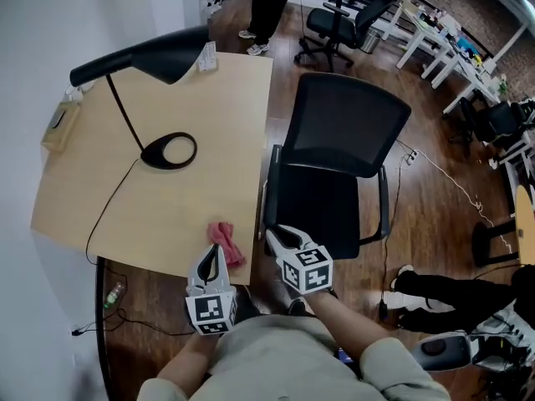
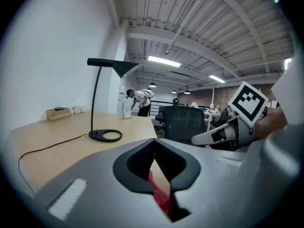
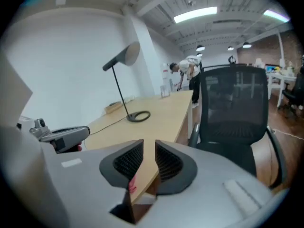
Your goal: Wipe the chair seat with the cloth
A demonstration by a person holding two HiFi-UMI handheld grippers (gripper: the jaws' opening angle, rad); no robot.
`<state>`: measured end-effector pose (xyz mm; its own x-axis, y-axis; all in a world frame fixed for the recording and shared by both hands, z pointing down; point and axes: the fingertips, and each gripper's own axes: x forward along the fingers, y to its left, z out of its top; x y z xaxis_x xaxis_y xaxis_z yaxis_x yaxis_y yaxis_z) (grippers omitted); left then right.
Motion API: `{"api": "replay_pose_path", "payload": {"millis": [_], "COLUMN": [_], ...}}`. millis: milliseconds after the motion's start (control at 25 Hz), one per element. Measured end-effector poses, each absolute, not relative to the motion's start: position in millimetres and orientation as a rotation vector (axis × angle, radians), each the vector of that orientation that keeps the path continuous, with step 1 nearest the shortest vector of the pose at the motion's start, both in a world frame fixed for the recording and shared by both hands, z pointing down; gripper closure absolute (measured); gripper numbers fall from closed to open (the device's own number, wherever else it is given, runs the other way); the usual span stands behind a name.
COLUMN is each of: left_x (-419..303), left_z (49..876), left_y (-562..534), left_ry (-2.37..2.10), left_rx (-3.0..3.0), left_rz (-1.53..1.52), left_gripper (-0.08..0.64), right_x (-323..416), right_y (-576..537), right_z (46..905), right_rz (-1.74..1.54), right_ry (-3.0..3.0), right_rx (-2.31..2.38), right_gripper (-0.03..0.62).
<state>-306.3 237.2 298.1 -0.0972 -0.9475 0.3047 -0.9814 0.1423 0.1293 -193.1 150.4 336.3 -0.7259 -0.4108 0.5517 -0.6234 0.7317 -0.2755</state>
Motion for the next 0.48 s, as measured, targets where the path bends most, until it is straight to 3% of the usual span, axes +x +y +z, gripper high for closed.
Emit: {"api": "replay_pose_path", "payload": {"millis": [240,480], "left_x": [-223,-122], "left_z": [242,197], "left_y": [210,201], "left_ry": [-2.01,-1.879], "left_rx": [2.042,2.178], "left_rz": [0.081,0.065], "left_gripper": [0.557,0.557], "right_x": [-98,-7], "right_y": [143,152], "right_z": [246,170], "right_rz": [0.368,0.214], "right_ry": [-2.645,-2.73], "right_rx": [1.041,1.213], "right_gripper": [0.59,0.592]}}
